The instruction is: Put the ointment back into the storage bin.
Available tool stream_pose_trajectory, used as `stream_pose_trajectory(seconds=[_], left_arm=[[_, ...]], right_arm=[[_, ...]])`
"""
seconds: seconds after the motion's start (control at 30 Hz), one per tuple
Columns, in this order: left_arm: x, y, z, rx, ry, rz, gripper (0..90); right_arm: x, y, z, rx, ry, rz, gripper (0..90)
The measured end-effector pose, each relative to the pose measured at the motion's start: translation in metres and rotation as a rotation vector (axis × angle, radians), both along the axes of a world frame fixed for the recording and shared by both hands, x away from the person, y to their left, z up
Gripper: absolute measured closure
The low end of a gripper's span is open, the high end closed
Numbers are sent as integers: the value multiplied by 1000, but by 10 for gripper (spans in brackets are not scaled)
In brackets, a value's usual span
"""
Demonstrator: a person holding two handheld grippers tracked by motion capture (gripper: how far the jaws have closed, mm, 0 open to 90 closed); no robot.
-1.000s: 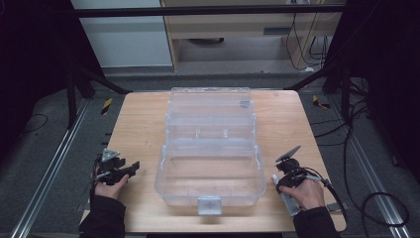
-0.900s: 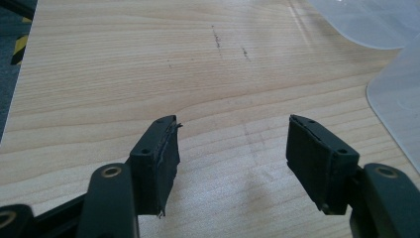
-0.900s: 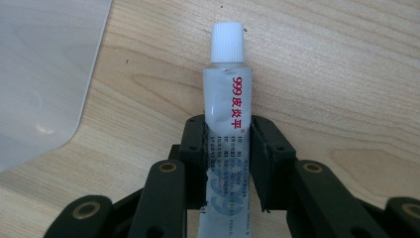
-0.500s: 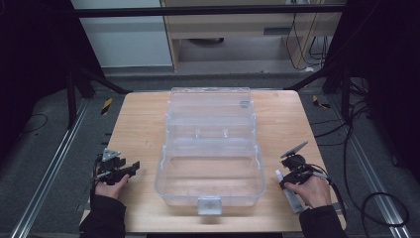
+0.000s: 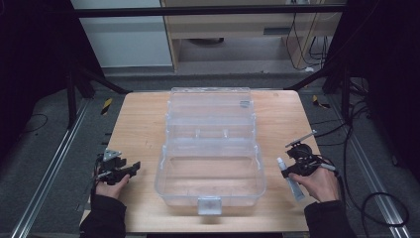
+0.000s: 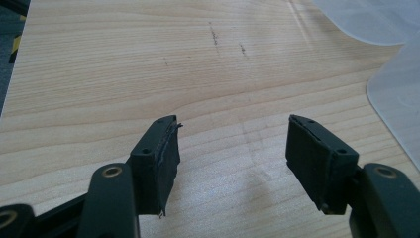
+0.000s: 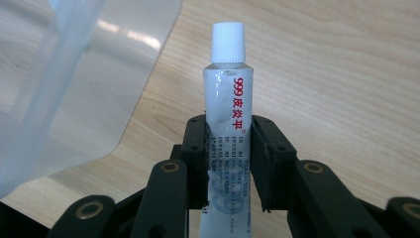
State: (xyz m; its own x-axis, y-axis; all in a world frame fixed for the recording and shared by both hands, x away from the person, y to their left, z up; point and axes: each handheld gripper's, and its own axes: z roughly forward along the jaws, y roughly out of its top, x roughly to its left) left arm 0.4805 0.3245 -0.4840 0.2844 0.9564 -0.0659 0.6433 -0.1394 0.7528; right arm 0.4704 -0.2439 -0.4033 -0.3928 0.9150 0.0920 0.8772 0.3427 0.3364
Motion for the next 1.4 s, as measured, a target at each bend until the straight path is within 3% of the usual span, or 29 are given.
stream_pose_trajectory(seconds=[0.4, 0.6, 0.87, 1.13, 1.2, 1.4], left_arm=[[-1, 0, 0, -2, 0, -6, 372], [0, 0, 0, -3, 0, -9, 372], [0, -1, -1, -2, 3, -12, 372], [0, -1, -1, -2, 4, -13, 372], [0, -1, -1, -3, 3, -14, 372], [0, -1, -1, -3, 5, -15, 372]], right_arm=[[-4, -2, 29, 31, -85, 69, 698], [-5, 1, 53, 36, -149, 154, 698], [-4, 12, 77, 42, -194, 234, 698], [-4, 24, 93, 36, -210, 309, 698], [-3, 32, 98, 34, -207, 353, 698], [0, 49, 103, 10, -190, 415, 698]])
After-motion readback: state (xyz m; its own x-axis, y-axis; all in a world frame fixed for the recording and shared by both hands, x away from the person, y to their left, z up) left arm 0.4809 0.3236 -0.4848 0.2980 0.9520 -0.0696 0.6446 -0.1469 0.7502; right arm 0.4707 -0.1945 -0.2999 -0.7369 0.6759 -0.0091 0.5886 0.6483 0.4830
